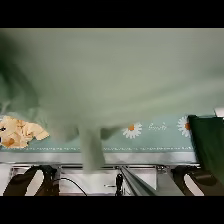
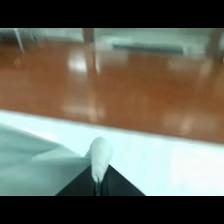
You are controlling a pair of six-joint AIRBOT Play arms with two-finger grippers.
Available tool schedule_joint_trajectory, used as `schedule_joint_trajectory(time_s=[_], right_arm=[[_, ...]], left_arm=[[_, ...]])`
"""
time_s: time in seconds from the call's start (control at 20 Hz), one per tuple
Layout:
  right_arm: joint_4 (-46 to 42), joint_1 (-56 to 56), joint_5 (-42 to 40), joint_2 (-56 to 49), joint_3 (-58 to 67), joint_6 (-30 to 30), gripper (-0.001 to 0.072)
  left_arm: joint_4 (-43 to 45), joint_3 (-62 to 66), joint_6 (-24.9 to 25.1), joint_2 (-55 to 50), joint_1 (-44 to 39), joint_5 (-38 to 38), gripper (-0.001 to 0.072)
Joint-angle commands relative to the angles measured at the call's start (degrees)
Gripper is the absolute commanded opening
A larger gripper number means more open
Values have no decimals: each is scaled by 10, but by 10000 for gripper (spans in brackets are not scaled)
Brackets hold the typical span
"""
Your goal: Fold the shirts.
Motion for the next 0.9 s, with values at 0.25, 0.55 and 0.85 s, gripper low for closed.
schedule_joint_trajectory(time_s=[0.25,0.55,0.85], right_arm=[[-43,0,23,141,-491,84,20],[-102,-1,-217,63,-724,156,20],[-21,-89,-371,-200,-649,137,21]], left_arm=[[12,-412,1,-24,-158,12,28],[7,-424,19,-261,-247,270,28],[3,-209,10,-459,-254,274,29]])
